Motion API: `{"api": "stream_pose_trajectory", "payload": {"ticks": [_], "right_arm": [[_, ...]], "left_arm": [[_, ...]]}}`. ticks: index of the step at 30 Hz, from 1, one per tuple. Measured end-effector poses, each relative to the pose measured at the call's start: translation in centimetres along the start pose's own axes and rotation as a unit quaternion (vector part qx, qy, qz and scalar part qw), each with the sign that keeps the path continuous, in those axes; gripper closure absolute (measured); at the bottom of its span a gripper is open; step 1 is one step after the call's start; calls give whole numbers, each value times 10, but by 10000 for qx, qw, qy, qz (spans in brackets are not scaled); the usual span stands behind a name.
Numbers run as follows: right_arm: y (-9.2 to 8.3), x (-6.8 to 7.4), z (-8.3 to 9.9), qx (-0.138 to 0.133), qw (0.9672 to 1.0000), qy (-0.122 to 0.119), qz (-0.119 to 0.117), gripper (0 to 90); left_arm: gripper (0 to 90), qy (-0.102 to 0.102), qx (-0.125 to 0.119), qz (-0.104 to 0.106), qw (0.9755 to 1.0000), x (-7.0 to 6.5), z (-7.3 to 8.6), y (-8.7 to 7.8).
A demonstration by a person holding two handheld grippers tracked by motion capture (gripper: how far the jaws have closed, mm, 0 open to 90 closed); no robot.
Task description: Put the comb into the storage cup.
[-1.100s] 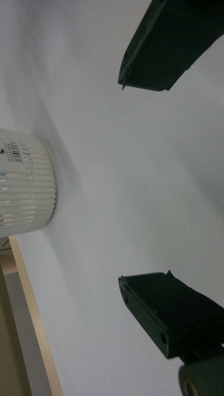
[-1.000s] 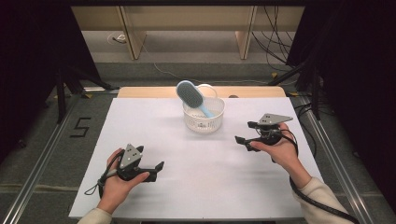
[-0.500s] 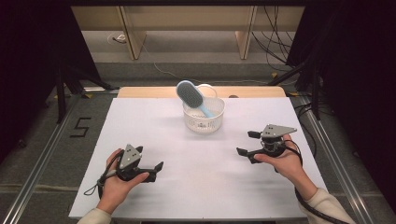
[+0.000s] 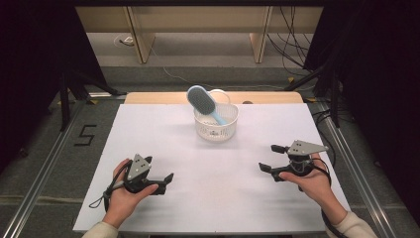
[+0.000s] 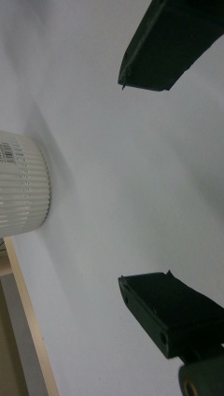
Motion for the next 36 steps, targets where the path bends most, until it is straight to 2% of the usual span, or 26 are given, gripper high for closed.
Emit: {"api": "stream_pose_trajectory", "payload": {"ticks": [20, 36], "right_arm": [[-15, -2, 18, 4, 9999, 132, 79, 168], [-17, -2, 23, -37, 9995, 285, 94, 164]], "left_arm": [[39, -17, 14, 0, 10000, 1, 1, -1], [41, -28, 12, 12, 10000, 0, 1, 0]]}}
Point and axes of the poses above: each handheld gripper's, and its own axes: y roughly forward along the jaws, z roughly out of its underside, x roughly to its left, the point moved 9 cm from there along y, roughly forward along the jaws, and after that the axes turned 5 degrees about z, right-handed, at the moved point
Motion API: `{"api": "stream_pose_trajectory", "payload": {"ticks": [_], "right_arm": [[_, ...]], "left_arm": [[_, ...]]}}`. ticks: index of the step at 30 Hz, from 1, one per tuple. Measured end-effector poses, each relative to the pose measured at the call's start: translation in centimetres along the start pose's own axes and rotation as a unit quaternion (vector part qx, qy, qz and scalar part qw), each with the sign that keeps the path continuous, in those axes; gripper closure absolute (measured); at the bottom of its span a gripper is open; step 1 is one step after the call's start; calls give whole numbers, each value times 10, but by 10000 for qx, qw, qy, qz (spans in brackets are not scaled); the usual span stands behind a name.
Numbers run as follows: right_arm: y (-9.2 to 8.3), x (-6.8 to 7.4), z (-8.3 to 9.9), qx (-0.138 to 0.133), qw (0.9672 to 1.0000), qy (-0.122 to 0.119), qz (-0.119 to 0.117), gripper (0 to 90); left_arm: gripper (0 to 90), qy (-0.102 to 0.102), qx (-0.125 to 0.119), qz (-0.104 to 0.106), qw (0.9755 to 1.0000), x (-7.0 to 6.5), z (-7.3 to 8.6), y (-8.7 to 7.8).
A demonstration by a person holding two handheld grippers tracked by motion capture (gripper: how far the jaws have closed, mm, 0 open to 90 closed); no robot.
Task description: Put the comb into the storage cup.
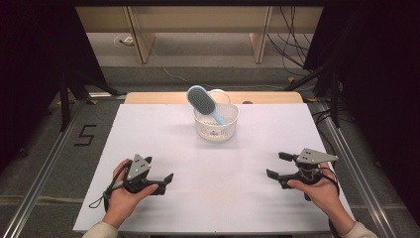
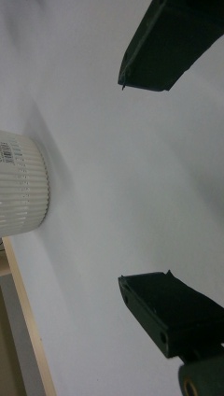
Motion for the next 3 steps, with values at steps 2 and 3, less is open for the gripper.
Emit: {"api": "stream_pose_trajectory", "payload": {"ticks": [2, 3], "right_arm": [[0, 0, 1, 9, 10000, 20, -9, 165], [1, 0, 1, 16, 10000, 27, -17, 164]], "left_arm": [[41, 2, 4, 1, 10000, 0, 0, 0], [42, 6, 3, 5, 10000, 0, 0, 1]]}}
Point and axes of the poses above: each handheld gripper's, and its own axes: y roughly forward along the jaws, z roughly out of its underside, x roughly to its left, the point moved 9 cm from there along y, roughly forward along the jaws, and after that the axes turned 5 degrees about z, right-handed, at the moved point
